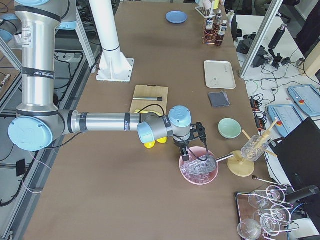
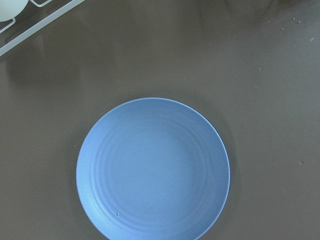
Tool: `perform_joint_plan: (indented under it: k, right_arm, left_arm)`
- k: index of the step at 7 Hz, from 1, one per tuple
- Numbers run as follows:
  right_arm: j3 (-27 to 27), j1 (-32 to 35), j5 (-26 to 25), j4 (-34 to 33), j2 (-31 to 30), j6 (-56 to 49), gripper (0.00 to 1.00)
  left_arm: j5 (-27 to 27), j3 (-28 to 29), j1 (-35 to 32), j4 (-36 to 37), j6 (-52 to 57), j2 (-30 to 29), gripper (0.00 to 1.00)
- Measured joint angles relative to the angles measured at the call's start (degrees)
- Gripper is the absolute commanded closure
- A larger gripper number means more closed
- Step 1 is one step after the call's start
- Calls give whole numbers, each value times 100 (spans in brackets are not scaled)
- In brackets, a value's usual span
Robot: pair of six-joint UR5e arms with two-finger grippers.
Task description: Pick orange to plate
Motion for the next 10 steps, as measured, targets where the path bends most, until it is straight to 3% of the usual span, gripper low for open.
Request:
perform_joint_plan:
  k: [10]
  right_arm:
    - [174, 16, 59, -46, -166, -56, 0]
  left_arm:
    - [-40, 222, 76, -157, -43, -107, 2]
